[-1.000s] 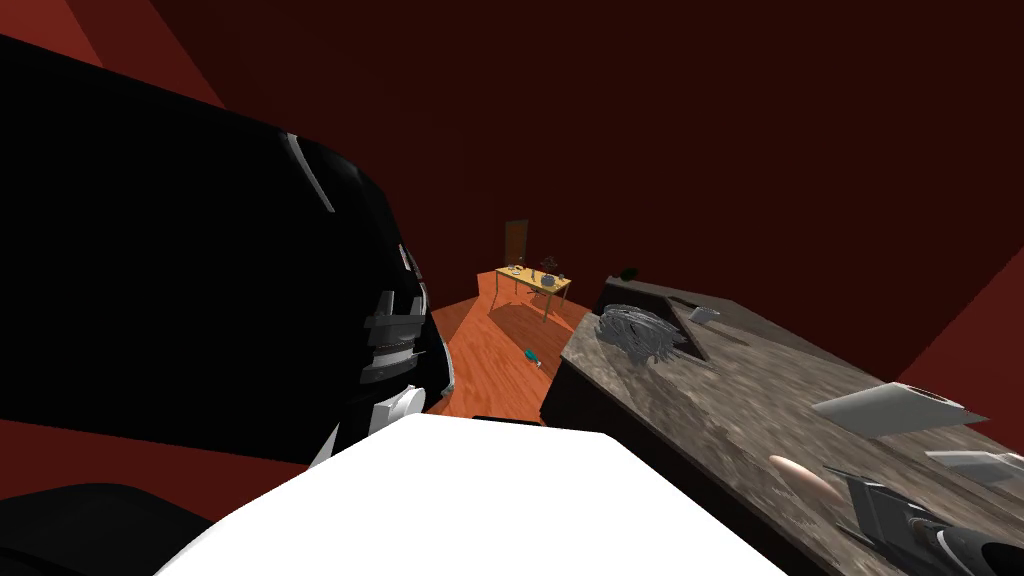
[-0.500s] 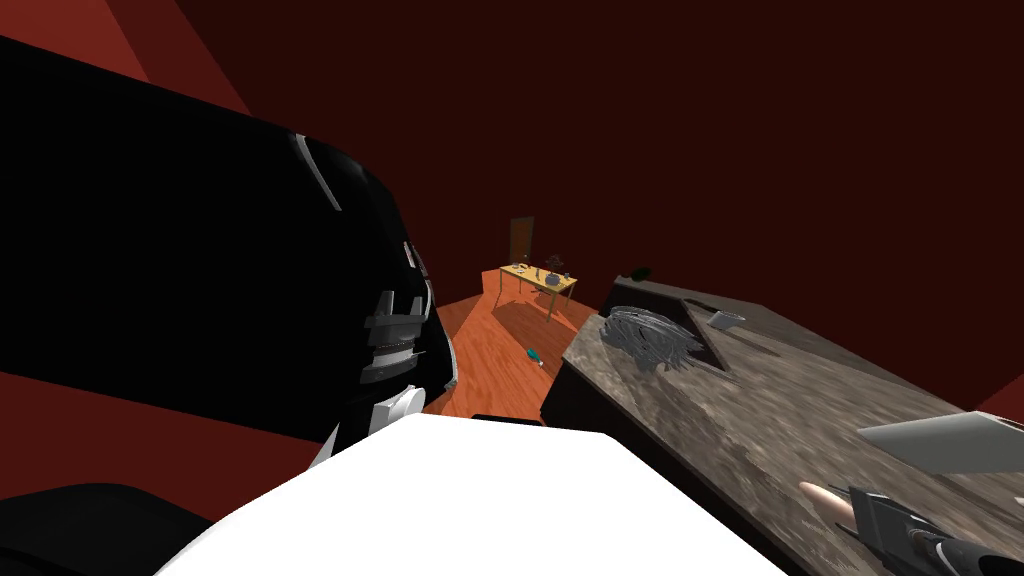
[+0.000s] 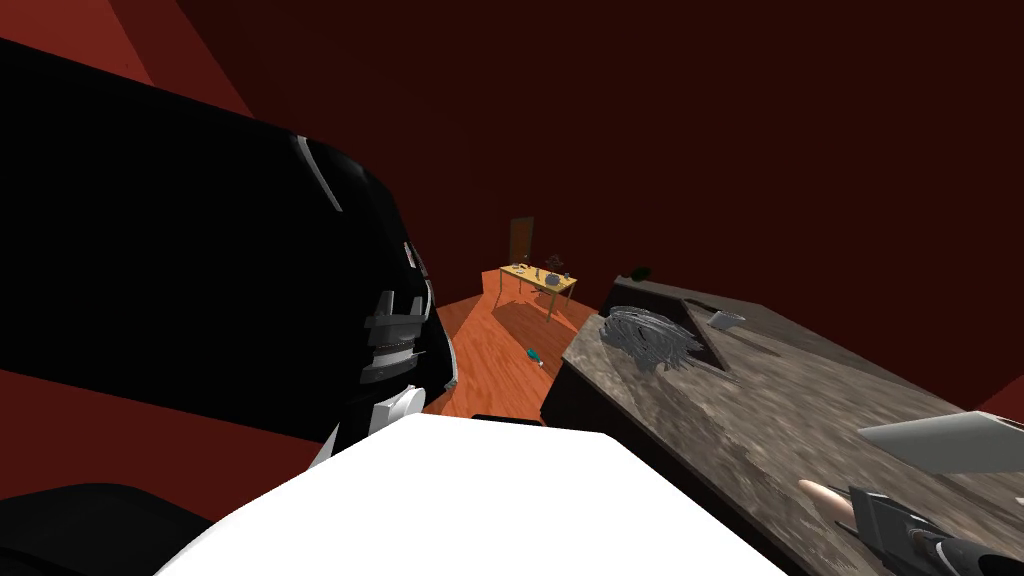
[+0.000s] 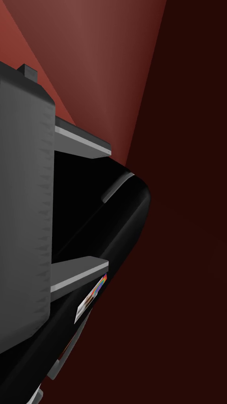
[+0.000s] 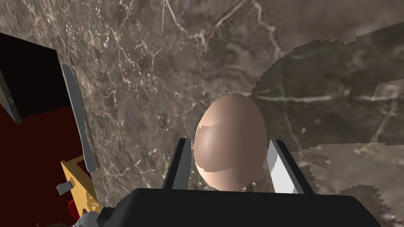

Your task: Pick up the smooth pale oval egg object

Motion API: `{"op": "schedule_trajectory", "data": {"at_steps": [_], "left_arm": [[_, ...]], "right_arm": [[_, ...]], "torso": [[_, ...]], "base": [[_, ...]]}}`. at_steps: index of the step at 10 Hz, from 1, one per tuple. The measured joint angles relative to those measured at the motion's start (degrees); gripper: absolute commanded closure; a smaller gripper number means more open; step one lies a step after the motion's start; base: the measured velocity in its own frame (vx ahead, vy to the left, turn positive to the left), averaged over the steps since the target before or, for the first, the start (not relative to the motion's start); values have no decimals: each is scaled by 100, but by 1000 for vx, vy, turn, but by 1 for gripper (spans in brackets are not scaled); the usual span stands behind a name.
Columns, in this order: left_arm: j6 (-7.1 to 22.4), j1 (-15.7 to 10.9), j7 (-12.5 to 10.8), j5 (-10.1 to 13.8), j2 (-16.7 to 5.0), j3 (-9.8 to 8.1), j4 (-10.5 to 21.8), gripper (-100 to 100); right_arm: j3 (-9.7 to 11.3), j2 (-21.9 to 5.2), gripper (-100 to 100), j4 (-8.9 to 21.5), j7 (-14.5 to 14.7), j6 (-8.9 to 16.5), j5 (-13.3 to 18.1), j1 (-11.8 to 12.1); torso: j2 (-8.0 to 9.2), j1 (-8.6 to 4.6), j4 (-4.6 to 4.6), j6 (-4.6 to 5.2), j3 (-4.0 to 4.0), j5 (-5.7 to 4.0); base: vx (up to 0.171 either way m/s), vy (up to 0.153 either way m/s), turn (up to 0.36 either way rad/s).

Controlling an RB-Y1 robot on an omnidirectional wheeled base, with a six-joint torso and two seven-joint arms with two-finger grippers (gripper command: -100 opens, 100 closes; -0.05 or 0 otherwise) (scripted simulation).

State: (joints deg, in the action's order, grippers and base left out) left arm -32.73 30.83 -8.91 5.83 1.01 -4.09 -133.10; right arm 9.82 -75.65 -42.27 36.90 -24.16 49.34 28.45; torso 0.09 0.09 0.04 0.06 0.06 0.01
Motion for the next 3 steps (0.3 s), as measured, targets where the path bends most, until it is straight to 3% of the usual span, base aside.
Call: {"op": "schedule_trajectory", "data": {"at_steps": [1, 2, 3], "left_arm": [[0, 1, 0, 0, 0, 0, 0, 0], [0, 1, 0, 0, 1, 0, 0, 0], [0, 0, 0, 0, 0, 0, 0, 0]], "right_arm": [[-51, -45, 100, 16, 51, -68, -9, -5], [-54, -143, 100, -24, 50, -136, 5, -8], [-49, -151, 0, -25, 44, -148, 9, -1]], "torso": [[1, 16, -1, 17, 0, 5], [0, 31, -1, 18, 0, 8], [0, 22, 0, 4, 0, 5]], "base": [[37, 77, -288], [15, 38, -72], [0, 8, 2]]}}
